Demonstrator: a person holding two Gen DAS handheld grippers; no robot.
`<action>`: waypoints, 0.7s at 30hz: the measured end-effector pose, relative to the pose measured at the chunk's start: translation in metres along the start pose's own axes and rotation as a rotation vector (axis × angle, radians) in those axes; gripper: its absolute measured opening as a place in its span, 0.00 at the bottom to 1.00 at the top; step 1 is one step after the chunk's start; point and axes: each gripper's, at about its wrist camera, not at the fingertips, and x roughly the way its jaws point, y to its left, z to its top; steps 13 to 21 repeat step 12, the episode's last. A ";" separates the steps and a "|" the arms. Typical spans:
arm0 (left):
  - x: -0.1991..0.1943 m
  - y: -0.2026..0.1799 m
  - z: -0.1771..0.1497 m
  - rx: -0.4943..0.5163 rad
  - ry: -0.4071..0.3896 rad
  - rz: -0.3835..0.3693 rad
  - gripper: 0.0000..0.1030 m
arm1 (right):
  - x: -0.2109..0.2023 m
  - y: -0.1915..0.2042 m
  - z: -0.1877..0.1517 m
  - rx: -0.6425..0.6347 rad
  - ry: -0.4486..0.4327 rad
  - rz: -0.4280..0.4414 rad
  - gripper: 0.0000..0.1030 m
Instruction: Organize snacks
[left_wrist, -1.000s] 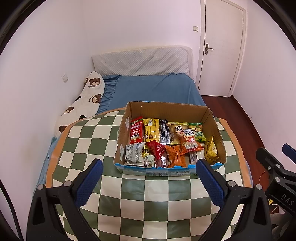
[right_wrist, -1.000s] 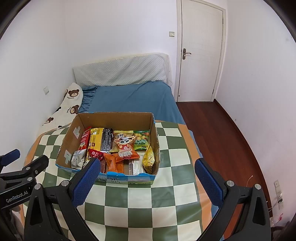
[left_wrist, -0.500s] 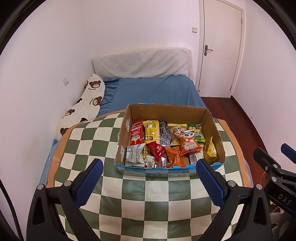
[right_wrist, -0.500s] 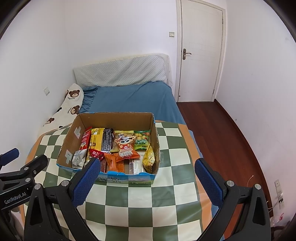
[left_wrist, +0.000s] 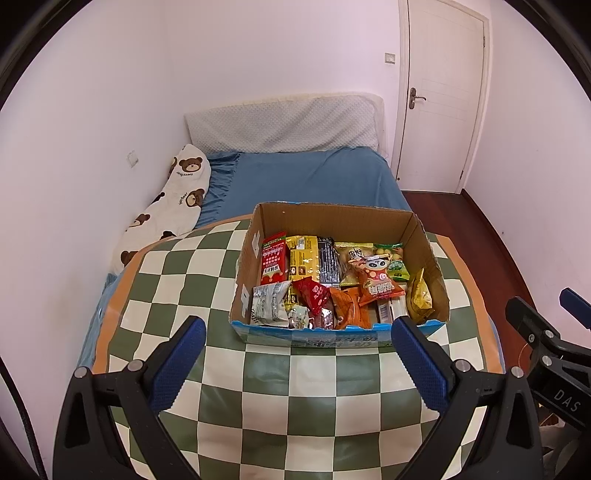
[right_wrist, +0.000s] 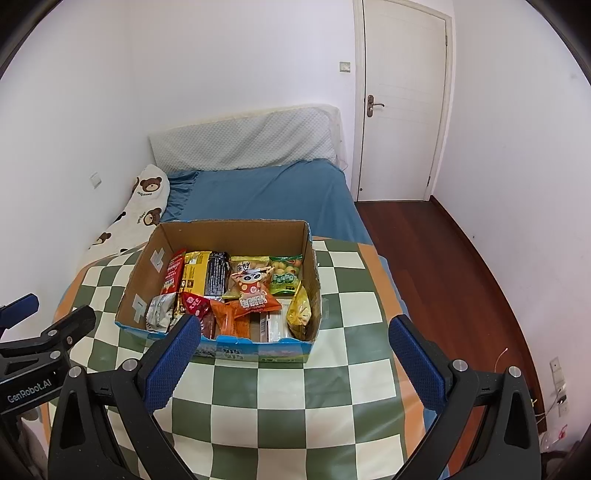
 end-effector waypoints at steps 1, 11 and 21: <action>0.000 0.000 -0.001 -0.001 0.001 0.000 1.00 | 0.000 0.000 -0.001 0.000 0.000 0.002 1.00; -0.002 -0.003 -0.006 -0.003 -0.019 0.011 1.00 | -0.002 0.002 -0.004 -0.002 0.000 0.014 1.00; -0.002 -0.003 -0.007 0.000 -0.020 0.012 1.00 | -0.002 0.003 -0.005 -0.004 -0.001 0.016 1.00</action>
